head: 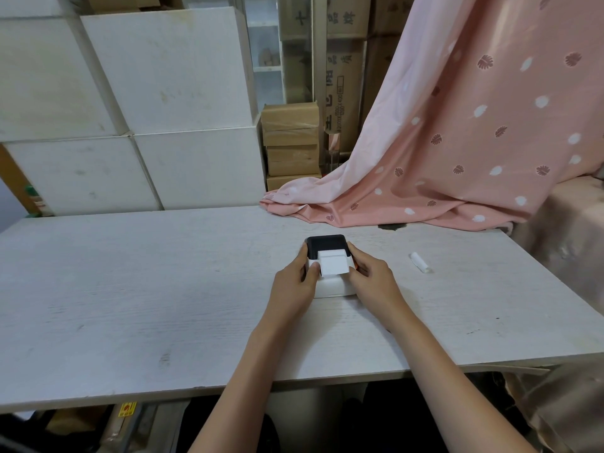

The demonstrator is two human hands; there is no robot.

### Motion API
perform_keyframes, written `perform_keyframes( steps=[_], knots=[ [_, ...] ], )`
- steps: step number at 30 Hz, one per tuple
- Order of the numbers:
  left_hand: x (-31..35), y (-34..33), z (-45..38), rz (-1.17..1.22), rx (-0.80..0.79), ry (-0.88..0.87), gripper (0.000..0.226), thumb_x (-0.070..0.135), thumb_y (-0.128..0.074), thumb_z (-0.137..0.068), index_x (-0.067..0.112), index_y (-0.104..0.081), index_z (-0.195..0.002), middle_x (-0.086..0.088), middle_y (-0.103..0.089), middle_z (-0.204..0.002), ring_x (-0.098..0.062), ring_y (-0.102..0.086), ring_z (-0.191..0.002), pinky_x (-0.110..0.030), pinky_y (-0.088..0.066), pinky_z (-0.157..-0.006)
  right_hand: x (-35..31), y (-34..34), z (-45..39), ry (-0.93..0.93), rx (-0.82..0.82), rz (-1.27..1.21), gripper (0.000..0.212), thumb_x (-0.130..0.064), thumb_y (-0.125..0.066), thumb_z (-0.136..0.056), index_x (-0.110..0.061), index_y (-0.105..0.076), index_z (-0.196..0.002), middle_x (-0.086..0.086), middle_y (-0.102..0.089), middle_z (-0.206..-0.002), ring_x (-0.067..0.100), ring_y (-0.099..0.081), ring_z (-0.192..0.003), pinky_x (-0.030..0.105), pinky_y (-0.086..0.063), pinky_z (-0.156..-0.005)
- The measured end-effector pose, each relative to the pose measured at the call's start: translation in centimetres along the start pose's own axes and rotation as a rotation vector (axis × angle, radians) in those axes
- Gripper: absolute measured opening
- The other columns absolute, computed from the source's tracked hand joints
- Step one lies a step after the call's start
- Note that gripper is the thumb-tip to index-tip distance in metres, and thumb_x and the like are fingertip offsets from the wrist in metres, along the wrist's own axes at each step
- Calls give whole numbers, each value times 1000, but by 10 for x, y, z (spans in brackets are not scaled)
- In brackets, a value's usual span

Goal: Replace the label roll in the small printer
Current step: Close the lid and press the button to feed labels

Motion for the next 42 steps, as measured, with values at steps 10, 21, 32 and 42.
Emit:
perform_keyframes(
  steps=[10,21,32,42],
  knots=[
    [0,0,-1,-21,-3,15,49,29,-42,-103,42,-33,-150,-14,-71,-95,-23,-65,-91,-32,-49,-82,2,0,1,-28,16,-3,50,-32,-58,-91,-67,-56,-126,18,-69,-121,39,-59,-116,54,-51,-96],
    [2,1,1,-27,-3,15,49,28,-42,-103,41,-33,-150,-13,-72,-100,-25,-66,-98,-36,-49,-88,6,-1,0,-33,13,-32,53,-39,-60,-86,-56,-58,-137,14,-72,-119,37,-62,-115,51,-53,-96],
    [2,2,0,-14,-2,41,49,29,-42,-103,37,-34,-151,-8,-73,-102,-19,-65,-98,-31,-48,-87,8,2,-2,-37,14,-4,52,-29,-61,-93,-46,-57,-142,-6,-78,-111,23,-67,-111,36,-56,-91],
    [3,2,0,-31,-12,50,49,30,-42,-104,35,-33,-152,-2,-67,-97,-24,-64,-103,-34,-48,-90,6,2,-1,-26,29,3,53,-28,-65,-95,-40,-55,-146,-11,-77,-109,16,-65,-119,21,-53,-92]
  ],
)
Point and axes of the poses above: each hand's wrist, its own z-axis away from the middle knuckle, its own y-axis out of the back of the hand, x = y × z, the point moved 3 cm from there along -z, towards the middle knuckle
